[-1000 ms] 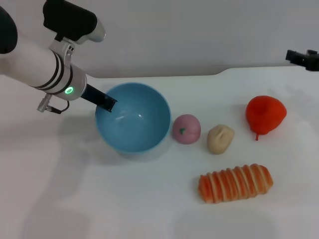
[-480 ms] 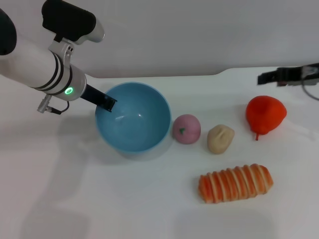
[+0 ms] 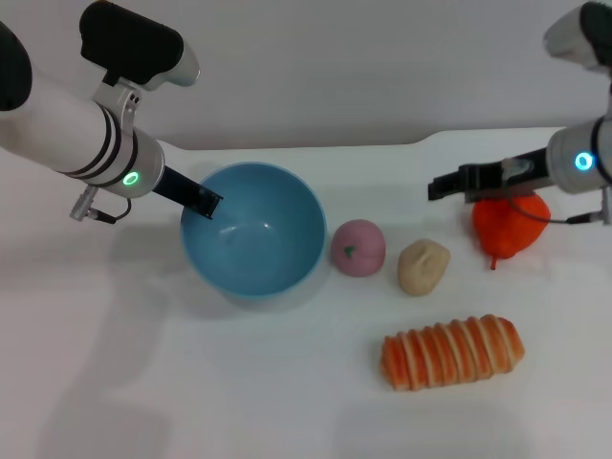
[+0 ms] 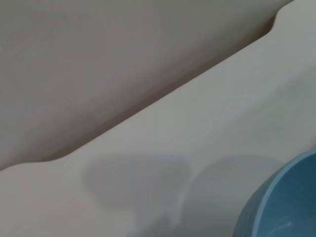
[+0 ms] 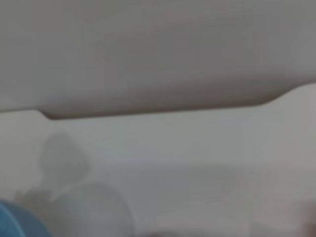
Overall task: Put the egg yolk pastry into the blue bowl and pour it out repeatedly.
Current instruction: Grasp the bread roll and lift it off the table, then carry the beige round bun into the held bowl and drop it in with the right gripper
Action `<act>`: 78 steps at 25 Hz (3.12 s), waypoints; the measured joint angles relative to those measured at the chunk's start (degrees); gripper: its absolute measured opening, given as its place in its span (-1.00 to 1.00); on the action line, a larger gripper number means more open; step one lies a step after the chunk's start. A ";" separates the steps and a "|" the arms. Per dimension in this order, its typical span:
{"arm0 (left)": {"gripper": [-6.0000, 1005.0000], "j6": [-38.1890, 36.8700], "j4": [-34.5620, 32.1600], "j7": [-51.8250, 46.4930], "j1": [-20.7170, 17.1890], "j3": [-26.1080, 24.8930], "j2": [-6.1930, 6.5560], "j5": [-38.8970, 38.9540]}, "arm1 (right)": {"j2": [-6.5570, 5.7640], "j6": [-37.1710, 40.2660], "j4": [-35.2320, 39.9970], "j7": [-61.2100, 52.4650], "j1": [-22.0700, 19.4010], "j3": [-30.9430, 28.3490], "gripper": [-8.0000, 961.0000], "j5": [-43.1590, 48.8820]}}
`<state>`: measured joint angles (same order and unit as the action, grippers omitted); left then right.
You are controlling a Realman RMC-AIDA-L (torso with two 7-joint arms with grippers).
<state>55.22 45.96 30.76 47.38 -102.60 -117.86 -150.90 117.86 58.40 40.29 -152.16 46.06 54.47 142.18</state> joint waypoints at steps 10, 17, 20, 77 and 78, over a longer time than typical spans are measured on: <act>-0.99 1.10 0.75 0.00 0.41 -0.09 -0.05 -0.01 | 0.45 -0.06 -5.12 -0.03 0.57 0.11 0.21 -0.43; -0.99 1.95 1.07 -0.01 1.07 -0.36 0.05 -0.02 | 0.53 -1.46 -8.03 0.05 0.67 0.11 0.21 -1.47; -0.99 2.15 1.38 0.00 1.17 -0.44 0.07 -0.16 | 0.53 -2.81 -9.57 0.09 0.82 0.10 0.21 -1.91; -0.99 3.40 1.15 0.00 1.11 1.46 -0.30 -0.04 | 0.77 10.91 5.28 18.74 2.14 10.75 -0.82 -26.09; -0.99 3.23 1.00 0.00 1.11 1.66 -0.34 0.01 | 0.84 10.02 3.96 19.47 2.82 10.97 -0.83 -26.36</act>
<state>58.46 46.96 30.76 48.49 -100.94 -118.19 -150.89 118.70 68.43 44.25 -132.69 48.88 65.44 115.82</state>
